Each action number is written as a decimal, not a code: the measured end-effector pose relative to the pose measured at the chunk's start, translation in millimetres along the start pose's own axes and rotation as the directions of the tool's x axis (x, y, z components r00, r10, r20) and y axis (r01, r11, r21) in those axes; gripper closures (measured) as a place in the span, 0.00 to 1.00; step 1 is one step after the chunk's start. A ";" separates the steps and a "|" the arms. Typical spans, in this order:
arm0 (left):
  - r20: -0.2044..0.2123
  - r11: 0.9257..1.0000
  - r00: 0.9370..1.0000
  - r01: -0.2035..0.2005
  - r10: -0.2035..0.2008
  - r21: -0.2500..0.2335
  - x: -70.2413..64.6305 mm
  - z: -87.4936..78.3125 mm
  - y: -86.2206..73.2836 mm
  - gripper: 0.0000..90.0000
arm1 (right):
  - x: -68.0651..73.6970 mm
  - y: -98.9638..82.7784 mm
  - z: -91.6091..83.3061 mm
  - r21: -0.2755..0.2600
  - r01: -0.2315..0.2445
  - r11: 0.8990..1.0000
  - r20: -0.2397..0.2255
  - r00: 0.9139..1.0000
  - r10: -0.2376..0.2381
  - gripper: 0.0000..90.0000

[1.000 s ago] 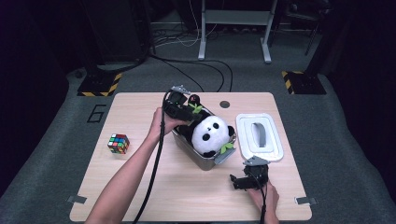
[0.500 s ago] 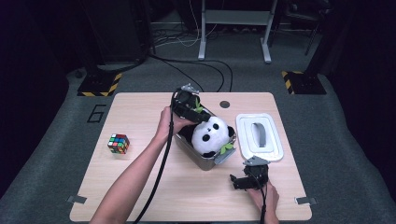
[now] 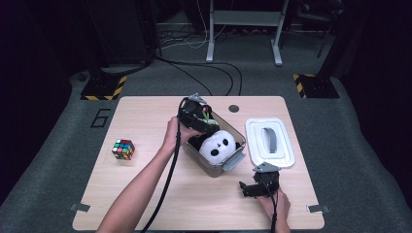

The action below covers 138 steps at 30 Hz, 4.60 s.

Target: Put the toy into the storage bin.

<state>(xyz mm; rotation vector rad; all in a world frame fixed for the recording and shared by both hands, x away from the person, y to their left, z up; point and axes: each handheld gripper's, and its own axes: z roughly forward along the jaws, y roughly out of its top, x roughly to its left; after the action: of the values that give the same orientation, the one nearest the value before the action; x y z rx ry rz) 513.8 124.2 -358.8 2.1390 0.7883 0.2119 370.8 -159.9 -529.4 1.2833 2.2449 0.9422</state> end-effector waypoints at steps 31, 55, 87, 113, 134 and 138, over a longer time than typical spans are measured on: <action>0.014 0.984 1.000 0.017 -0.020 0.176 -17.6 31.2 -7.5 0.19 | -0.2 0.0 0.0 0.000 0.003 1.000 -0.001 1.000 -0.003 0.00; -0.019 0.976 0.998 0.063 -0.061 0.207 -4.7 41.0 -22.2 0.24 | -0.5 -0.2 0.0 0.001 0.008 1.000 -0.001 1.000 -0.008 0.00; -0.134 0.999 0.990 0.051 -0.053 -0.020 7.7 -85.7 -67.9 0.08 | -0.5 -0.1 0.0 0.002 0.008 1.000 -0.001 1.000 -0.008 0.00; -0.290 0.972 0.928 0.215 -0.233 -0.095 76.4 -124.9 -162.3 0.00 | -0.5 -0.1 0.0 0.001 0.008 1.000 -0.001 1.000 -0.008 0.00; -0.444 0.918 0.807 0.382 -0.389 -0.110 137.0 -118.7 -225.8 0.00 | -0.5 0.0 0.1 0.001 0.007 1.000 0.000 1.000 -0.007 0.00; -0.450 0.908 0.795 0.404 -0.407 -0.109 142.8 -113.7 -234.0 0.00 | -0.5 0.0 0.1 0.001 0.007 1.000 0.000 1.000 -0.007 0.00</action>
<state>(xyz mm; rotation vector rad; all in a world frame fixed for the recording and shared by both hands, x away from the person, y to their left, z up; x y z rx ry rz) 472.2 392.3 -479.0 1.8684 1.5037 0.5089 371.1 -160.3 -529.5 1.2755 2.2485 0.9387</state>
